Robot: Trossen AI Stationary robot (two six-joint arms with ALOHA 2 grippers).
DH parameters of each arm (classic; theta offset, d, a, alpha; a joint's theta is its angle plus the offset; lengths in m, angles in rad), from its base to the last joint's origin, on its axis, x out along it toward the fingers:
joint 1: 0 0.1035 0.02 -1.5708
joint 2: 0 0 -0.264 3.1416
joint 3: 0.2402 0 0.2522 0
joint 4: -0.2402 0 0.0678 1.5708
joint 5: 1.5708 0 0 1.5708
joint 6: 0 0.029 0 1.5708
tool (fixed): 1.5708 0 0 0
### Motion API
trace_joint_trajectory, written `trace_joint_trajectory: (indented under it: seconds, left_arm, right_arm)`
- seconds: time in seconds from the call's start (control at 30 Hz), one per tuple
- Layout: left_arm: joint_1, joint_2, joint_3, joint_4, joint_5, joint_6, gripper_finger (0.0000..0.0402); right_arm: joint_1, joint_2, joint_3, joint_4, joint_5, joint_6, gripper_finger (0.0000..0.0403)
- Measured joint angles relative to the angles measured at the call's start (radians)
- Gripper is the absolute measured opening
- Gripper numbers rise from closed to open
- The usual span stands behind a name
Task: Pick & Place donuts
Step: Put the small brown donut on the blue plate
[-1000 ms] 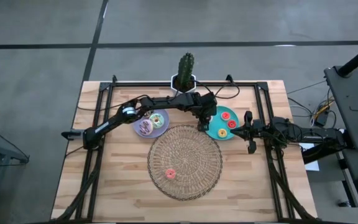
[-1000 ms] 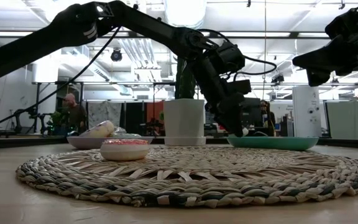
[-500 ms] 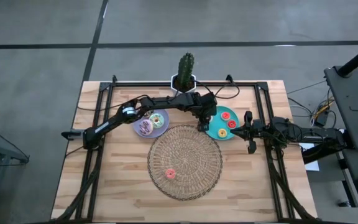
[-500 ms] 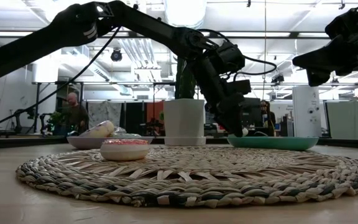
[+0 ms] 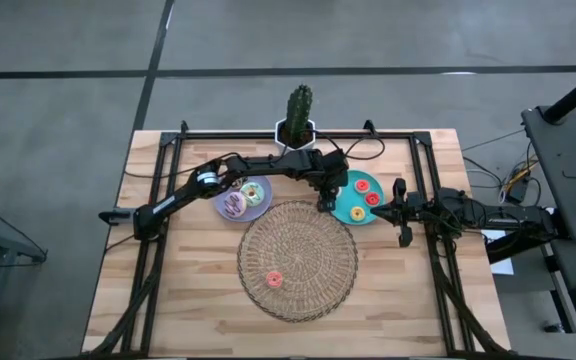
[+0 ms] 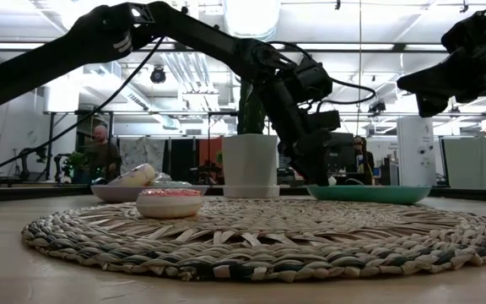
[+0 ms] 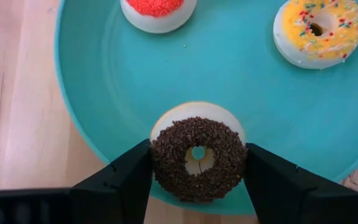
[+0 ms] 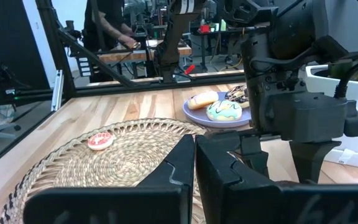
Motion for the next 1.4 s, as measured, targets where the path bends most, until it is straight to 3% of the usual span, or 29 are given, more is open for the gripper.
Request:
trace_joint_trajectory:
  seconds: [0.23, 1.4]
  left_arm:
    - [0.000, 0.000, 0.000, 0.000, 0.000, 0.000, 0.0231]
    - [-0.001, 0.000, 0.008, 0.053, 0.001, 0.002, 0.0232]
  right_arm:
    - [0.000, 0.000, 0.000, 0.000, 0.000, 0.000, 0.0009]
    - [0.000, 0.000, 0.000, 0.000, 0.000, 0.000, 0.0009]
